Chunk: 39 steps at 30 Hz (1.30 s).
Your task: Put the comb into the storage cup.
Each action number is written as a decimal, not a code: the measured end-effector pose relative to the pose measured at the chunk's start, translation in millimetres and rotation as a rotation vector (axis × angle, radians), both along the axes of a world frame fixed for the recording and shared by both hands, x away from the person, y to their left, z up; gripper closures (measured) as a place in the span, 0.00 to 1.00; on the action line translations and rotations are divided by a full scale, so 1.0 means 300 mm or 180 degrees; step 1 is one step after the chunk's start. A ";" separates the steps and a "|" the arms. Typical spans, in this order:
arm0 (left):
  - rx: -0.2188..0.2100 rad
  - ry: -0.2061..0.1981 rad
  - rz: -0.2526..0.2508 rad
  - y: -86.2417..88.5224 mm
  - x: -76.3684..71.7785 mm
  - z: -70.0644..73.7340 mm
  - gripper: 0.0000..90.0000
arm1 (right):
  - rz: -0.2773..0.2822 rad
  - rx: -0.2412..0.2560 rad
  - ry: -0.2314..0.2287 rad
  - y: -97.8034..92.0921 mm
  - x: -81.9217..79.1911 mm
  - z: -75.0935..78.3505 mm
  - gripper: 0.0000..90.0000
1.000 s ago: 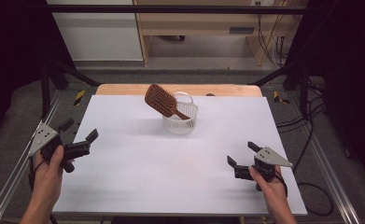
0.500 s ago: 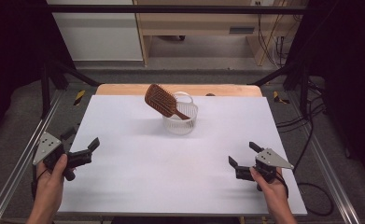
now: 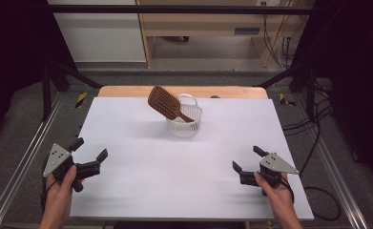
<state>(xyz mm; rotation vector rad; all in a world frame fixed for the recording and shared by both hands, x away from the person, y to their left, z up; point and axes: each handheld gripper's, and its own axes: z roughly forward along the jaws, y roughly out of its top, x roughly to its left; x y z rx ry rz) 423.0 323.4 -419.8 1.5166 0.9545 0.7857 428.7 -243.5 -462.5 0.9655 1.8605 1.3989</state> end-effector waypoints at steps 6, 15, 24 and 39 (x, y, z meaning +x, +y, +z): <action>0.0041 0.0037 -0.0024 -0.018 0.000 -0.017 0.02 | 0.0010 0.0011 0.0006 0.000 0.000 -0.003 0.05; 0.0143 0.0054 -0.0097 -0.058 -0.007 -0.034 0.02 | 0.0031 0.0023 -0.0006 0.004 -0.003 -0.005 0.05; 0.0186 0.0100 -0.0227 -0.102 -0.017 -0.055 0.02 | 0.0030 0.0069 0.0000 0.003 -0.004 -0.005 0.04; 0.0030 0.0096 -0.0317 -0.144 -0.071 -0.065 0.02 | -0.0016 0.0182 0.0013 -0.005 0.002 -0.008 0.04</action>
